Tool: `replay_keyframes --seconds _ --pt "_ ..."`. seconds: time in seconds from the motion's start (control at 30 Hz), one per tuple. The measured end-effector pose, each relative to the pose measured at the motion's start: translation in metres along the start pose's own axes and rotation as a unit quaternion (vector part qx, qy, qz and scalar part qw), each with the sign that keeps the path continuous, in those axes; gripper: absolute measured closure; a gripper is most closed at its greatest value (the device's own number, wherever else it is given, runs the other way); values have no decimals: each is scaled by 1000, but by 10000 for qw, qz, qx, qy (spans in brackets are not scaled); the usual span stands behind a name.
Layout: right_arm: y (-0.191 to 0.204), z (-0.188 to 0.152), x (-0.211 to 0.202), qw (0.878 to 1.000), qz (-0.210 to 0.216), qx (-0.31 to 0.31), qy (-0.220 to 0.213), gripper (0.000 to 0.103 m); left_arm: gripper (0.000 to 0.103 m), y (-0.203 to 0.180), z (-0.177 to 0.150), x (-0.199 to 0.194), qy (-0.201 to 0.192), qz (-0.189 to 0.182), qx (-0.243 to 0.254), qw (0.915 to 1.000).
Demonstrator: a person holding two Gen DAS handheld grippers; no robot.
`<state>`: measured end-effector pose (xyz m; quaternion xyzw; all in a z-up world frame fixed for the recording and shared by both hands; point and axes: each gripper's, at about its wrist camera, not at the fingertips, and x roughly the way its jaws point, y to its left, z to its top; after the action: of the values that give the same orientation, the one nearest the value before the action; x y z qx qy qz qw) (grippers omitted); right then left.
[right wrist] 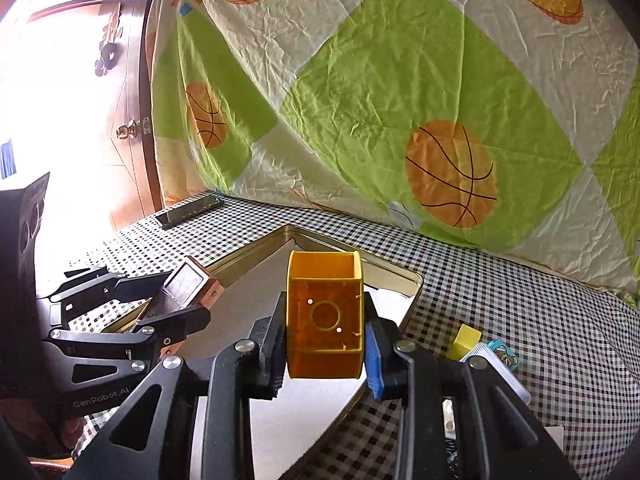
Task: Organize rigid objects
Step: 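Lower the frame and the yellow block into the tin and open both tools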
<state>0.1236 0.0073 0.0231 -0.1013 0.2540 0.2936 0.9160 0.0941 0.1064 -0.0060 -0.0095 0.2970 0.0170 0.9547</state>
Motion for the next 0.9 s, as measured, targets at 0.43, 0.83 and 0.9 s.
replay_keyframes --seconds 0.43,0.83,0.9 --pt "3 2 45 9973 43 -197 701 69 58 4 30 39 849 -70 207 9962" --pt "3 -2 65 9944 29 -163 1040 69 56 12 29 67 1243 124 223 9919" --pt "3 -3 64 9946 15 -128 1028 64 45 13 29 67 1205 350 226 9918"
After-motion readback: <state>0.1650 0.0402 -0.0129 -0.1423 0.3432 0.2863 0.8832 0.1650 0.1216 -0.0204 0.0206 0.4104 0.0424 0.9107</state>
